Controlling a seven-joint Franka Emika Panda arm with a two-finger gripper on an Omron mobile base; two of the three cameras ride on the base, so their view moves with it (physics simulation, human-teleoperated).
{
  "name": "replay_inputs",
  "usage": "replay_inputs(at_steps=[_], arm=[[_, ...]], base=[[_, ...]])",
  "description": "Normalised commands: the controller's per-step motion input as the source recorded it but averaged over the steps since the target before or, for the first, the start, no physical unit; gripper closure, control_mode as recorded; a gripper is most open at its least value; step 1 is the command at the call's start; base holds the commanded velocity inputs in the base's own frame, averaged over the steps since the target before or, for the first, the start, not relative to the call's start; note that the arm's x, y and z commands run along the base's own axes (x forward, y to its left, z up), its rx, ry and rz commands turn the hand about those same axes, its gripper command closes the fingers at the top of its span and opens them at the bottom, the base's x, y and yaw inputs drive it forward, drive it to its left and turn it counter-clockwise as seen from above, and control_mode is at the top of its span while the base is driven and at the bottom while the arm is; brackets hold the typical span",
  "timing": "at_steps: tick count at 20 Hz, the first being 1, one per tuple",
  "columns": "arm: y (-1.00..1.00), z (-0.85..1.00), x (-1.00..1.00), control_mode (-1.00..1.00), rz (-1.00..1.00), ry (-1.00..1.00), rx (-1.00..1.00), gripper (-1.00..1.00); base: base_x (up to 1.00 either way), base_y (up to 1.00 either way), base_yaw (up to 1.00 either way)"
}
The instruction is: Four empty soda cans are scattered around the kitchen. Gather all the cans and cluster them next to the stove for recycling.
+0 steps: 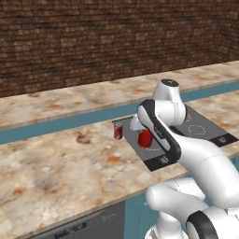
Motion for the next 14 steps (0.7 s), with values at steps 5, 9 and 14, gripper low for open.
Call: replay_inputs(at_steps=[5, 9, 14], arm=[[0.0, -0.07, 0.59, -1.0, 0.0, 0.04, 0.0, 1.0], [0.1, -0.07, 0.54, -1.0, -0.01, 0.05, -0.03, 1.0], [0.34, -0.34, 0.41, -1.0, -0.03, 0.01, -0.11, 1.0]], base=[[0.0, 0.0, 0.0], [0.0, 0.0, 0.0], [0.0, 0.0, 0.0]])
